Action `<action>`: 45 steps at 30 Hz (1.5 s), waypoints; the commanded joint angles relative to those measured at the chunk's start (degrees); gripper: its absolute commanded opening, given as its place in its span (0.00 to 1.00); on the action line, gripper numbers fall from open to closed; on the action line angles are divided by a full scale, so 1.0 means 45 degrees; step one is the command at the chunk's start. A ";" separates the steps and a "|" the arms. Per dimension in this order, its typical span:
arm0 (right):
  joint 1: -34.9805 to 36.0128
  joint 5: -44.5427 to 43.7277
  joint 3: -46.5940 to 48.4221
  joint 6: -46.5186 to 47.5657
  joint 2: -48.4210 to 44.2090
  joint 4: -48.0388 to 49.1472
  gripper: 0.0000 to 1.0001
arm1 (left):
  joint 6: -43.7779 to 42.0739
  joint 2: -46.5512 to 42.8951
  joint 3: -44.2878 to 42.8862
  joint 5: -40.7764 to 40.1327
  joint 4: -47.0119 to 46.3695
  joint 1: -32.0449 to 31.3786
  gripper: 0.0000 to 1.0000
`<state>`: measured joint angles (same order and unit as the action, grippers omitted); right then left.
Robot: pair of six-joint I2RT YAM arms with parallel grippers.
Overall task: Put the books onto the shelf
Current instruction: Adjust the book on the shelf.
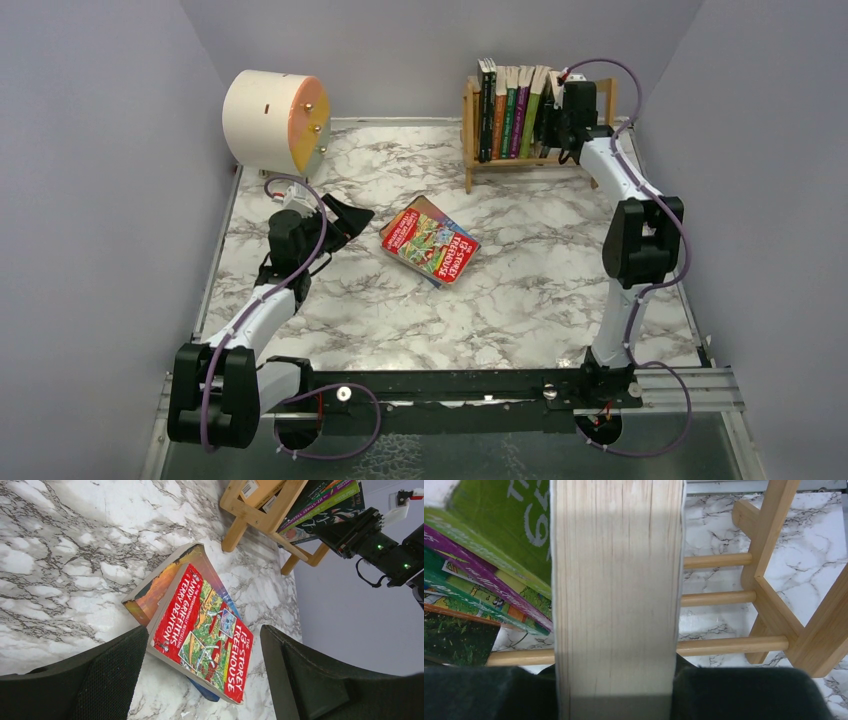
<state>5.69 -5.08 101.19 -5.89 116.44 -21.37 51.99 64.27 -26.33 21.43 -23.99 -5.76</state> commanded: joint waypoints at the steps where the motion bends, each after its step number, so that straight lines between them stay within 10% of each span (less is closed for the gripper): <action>1: 0.0118 -0.0651 0.0805 0.0022 -0.0497 -0.0338 0.01 | 0.0068 -0.0228 0.0130 0.0065 -0.0392 -0.0068 0.76; 16: 0.0121 0.0759 0.7537 0.1023 0.2886 -0.4764 0.01 | 0.0029 -0.0164 -0.0131 0.0079 -0.0391 -0.0068 0.76; 45: 0.0122 0.1894 0.6251 0.0303 0.3382 -0.4513 0.02 | 0.0039 -0.0114 0.0085 0.0004 -0.0393 -0.0063 0.76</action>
<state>5.89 -0.12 131.13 -3.20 131.57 -45.65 52.16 63.77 -26.22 21.45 -24.01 -5.76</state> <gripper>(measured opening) 0.243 0.762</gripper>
